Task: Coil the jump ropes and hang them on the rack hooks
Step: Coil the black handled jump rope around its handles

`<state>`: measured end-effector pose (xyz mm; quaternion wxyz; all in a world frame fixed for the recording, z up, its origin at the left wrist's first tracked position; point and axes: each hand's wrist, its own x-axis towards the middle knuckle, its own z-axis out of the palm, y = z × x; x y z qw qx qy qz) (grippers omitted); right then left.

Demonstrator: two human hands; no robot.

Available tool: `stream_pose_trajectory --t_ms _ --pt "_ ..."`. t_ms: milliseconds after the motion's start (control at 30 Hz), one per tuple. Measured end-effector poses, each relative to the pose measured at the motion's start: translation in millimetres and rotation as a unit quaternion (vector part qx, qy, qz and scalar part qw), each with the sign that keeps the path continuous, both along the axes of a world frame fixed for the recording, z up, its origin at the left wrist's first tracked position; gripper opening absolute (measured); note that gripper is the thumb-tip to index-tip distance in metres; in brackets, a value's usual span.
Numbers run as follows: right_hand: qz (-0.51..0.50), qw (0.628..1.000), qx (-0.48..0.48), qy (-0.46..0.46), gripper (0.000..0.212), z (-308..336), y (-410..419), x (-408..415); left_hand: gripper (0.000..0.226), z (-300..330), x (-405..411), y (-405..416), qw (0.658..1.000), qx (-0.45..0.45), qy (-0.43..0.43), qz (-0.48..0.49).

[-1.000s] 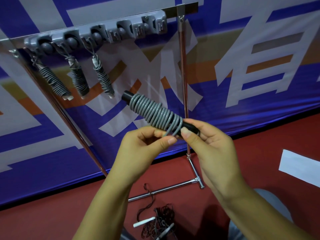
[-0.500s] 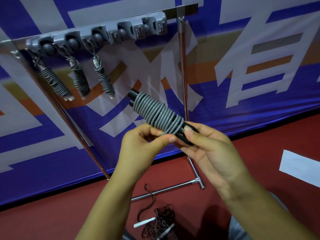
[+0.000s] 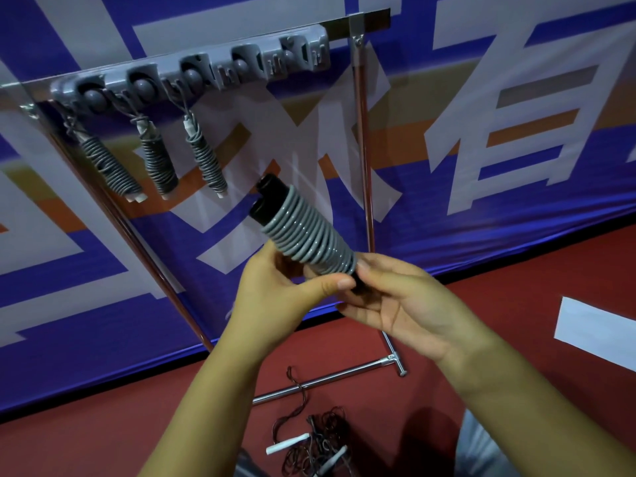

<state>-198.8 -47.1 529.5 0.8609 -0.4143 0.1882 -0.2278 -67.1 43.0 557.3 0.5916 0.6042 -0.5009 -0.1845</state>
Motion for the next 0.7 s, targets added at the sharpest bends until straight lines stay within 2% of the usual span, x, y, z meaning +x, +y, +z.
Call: stream_pose_trajectory --t_ms 67,133,267,367,467,600,700 --pt "-0.094 0.983 -0.149 0.056 0.033 -7.8 4.4 0.3 0.045 -0.9 -0.7 -0.9 1.0 0.011 0.003 0.023" --pt "-0.176 0.938 -0.285 0.088 0.031 -13.1 10.4 -0.3 0.042 -2.3 -2.2 -3.1 0.999 0.017 0.002 0.047" --pt "-0.215 0.867 -0.445 0.062 0.047 -23.0 17.8 2.8 0.04 -4.3 -6.3 -7.5 0.999 0.007 0.025 0.038" --pt "-0.265 0.823 -0.496 0.078 0.052 -30.4 18.0 7.9 0.04 -4.0 -10.5 -9.1 0.998 0.004 0.05 0.036" --pt "-0.31 0.799 -0.505 0.1 0.044 -33.2 12.0 8.5 0.043 -2.1 -18.9 -9.3 0.998 0.013 0.051 0.03" --pt "-0.345 0.741 -0.565 0.113 0.03 -34.1 6.3 6.2 0.048 -4.0 -21.0 -8.7 0.997 0.038 0.055 0.032" --pt "-0.368 0.712 -0.593 0.084 0.03 -36.0 5.4 4.6 0.05 -4.9 -15.4 -7.0 0.993 0.055 0.097 -0.032"
